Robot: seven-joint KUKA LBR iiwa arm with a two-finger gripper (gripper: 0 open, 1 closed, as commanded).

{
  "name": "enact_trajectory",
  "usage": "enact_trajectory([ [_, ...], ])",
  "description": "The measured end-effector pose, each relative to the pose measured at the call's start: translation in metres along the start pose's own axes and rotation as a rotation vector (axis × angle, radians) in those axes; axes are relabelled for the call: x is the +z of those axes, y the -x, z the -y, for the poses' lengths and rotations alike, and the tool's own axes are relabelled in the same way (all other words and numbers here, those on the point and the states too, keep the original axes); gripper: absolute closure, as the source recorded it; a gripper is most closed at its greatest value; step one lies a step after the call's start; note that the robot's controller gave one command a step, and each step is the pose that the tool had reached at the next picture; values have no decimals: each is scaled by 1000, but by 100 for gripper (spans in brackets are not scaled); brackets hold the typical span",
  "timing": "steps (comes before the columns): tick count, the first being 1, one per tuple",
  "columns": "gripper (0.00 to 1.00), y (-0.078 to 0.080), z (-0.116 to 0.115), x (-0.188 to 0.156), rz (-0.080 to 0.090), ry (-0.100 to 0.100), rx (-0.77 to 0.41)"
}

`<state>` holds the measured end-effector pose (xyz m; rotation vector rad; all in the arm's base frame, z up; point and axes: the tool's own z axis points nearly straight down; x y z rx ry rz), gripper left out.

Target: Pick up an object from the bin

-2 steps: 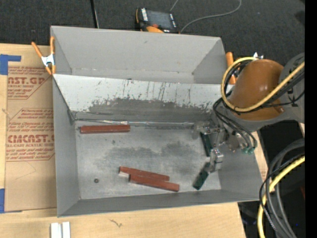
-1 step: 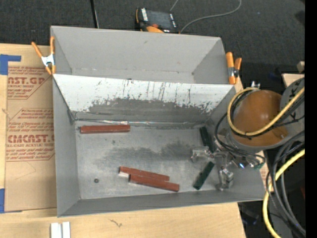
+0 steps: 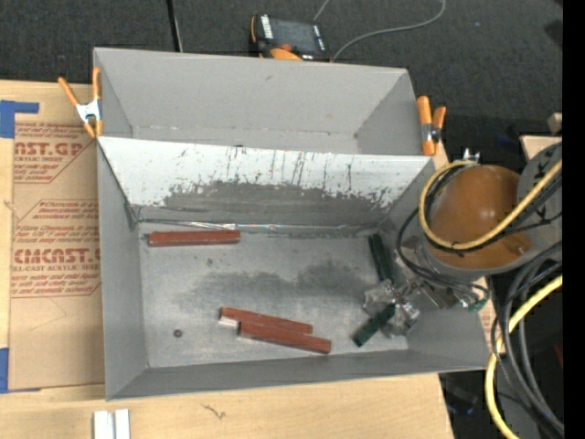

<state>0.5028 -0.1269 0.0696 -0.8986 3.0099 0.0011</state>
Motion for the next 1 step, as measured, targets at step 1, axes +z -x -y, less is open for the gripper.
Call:
enact_trajectory([
  [1,100,-3,12,-140,6,-7,20],
])
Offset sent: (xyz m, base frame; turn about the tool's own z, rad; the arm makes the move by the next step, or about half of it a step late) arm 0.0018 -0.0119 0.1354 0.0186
